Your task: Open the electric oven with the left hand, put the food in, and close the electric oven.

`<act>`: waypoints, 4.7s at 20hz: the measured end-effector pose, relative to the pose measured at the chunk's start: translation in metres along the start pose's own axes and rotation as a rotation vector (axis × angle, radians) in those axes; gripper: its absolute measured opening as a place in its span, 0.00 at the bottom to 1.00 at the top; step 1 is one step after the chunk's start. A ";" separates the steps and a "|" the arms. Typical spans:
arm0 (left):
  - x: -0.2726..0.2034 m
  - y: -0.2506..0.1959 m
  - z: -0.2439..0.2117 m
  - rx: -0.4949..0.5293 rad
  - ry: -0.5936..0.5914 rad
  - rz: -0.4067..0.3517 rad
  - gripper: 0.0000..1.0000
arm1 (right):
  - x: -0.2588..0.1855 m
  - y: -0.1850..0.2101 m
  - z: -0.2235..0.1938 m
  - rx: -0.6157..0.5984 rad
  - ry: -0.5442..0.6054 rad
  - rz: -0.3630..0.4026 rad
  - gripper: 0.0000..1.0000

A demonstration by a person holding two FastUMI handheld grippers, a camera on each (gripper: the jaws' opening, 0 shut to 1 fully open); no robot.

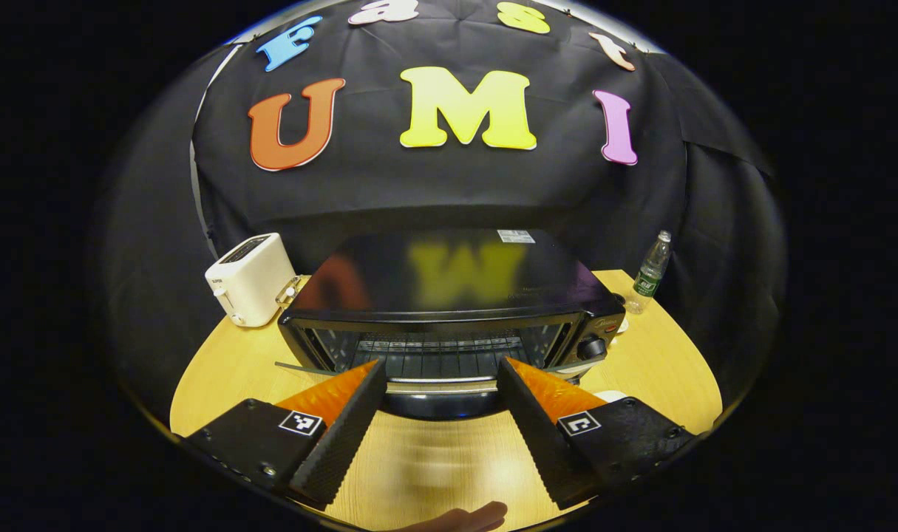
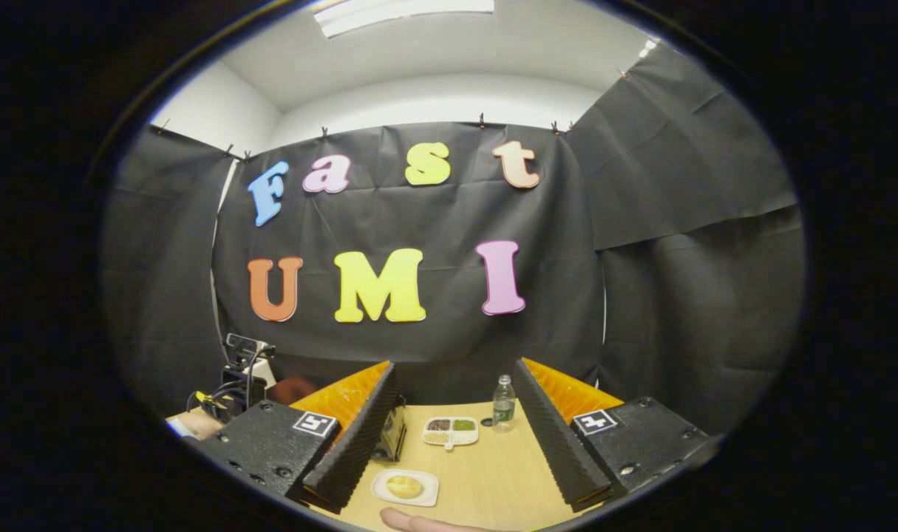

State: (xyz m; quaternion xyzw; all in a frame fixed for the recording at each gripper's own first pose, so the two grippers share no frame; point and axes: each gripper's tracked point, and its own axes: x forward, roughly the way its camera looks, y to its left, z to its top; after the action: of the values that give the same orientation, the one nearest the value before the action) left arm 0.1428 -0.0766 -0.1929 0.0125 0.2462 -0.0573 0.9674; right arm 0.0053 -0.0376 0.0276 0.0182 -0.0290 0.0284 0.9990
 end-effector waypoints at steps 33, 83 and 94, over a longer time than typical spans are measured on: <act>-0.041 0.003 -0.160 -0.106 0.042 -0.007 0.93 | -0.007 0.001 -0.040 -0.010 0.034 -0.009 0.96; -0.323 0.056 0.037 0.027 -0.580 0.078 0.93 | 0.099 0.134 -0.367 0.264 0.535 0.182 0.82; -0.330 0.082 0.038 -0.041 -0.594 0.078 0.93 | 0.131 0.255 -0.332 0.689 0.434 0.260 0.85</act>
State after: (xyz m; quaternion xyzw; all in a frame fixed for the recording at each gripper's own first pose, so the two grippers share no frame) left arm -0.1170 0.0374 -0.0021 -0.0150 -0.0473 -0.0165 0.9986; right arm 0.1403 0.2367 -0.2872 0.3408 0.1913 0.1651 0.9055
